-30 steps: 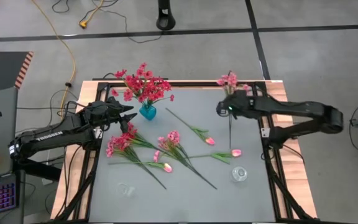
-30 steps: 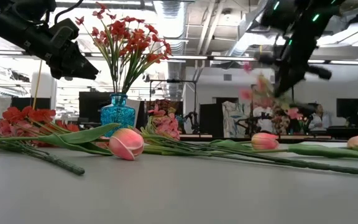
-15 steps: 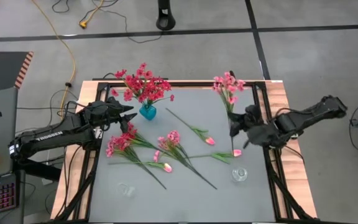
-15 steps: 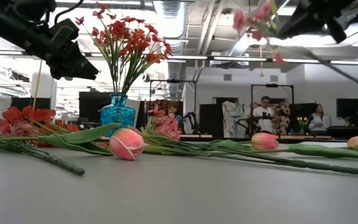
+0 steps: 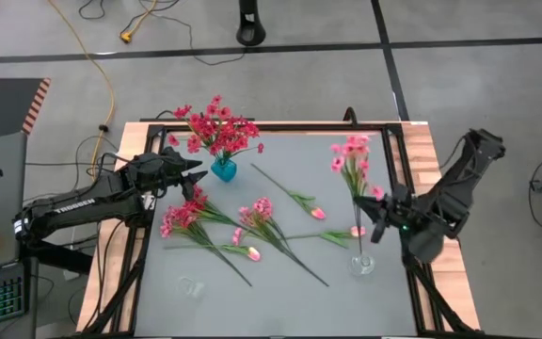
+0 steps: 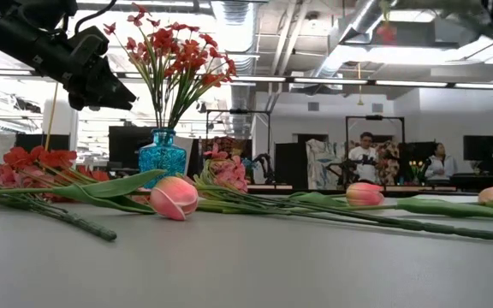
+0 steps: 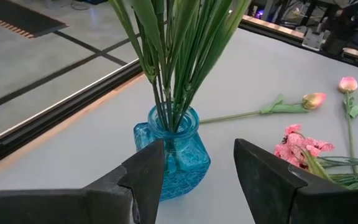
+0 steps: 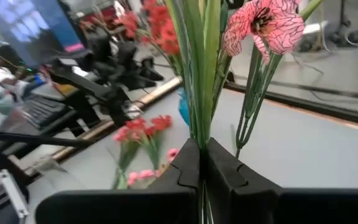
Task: Sort flowers into vase by color
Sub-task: Put the top pink flowers into the right transparent vase
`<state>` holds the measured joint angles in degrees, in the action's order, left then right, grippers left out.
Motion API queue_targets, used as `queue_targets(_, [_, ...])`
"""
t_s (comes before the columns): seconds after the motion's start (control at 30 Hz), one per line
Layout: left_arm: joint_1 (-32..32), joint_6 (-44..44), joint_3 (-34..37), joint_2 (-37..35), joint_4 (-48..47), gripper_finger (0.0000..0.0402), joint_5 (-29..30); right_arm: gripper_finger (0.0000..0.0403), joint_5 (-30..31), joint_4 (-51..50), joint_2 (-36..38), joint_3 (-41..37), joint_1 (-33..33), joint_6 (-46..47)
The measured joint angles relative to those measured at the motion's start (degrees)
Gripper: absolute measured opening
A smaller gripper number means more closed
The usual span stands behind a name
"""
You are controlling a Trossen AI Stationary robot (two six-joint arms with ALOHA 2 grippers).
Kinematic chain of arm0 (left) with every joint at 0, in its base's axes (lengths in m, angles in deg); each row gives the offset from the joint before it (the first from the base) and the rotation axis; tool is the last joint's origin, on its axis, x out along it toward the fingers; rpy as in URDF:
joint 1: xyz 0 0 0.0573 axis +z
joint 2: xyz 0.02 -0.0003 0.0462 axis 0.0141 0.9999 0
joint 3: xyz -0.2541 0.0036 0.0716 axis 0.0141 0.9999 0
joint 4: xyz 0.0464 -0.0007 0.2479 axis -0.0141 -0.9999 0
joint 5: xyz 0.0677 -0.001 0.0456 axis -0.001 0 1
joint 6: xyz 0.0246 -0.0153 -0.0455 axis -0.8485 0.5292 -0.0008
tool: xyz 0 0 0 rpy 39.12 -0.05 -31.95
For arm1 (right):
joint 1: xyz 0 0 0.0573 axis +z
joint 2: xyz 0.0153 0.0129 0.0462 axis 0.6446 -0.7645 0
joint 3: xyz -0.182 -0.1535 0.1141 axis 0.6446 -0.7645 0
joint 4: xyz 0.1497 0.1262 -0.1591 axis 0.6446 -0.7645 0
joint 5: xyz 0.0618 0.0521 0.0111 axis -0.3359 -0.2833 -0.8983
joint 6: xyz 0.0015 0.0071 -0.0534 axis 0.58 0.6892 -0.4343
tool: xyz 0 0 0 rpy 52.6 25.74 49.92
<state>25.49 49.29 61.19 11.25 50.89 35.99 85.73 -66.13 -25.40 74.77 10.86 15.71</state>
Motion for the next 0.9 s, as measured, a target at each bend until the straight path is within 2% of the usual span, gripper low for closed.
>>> queue_targets(0.27, [-0.02, 0.16, -0.02, 0.0, 0.04, 0.0181, -0.01, 0.0036, 2.72, -0.28, -0.87, 0.05, 6.87, -0.09])
queue_targets(0.9, [-0.02, 0.18, -0.02, 0.0, 0.06, 0.0181, 0.02, 0.0037, 4.19, -0.47, -14.81, 0.07, 7.96, -0.9])
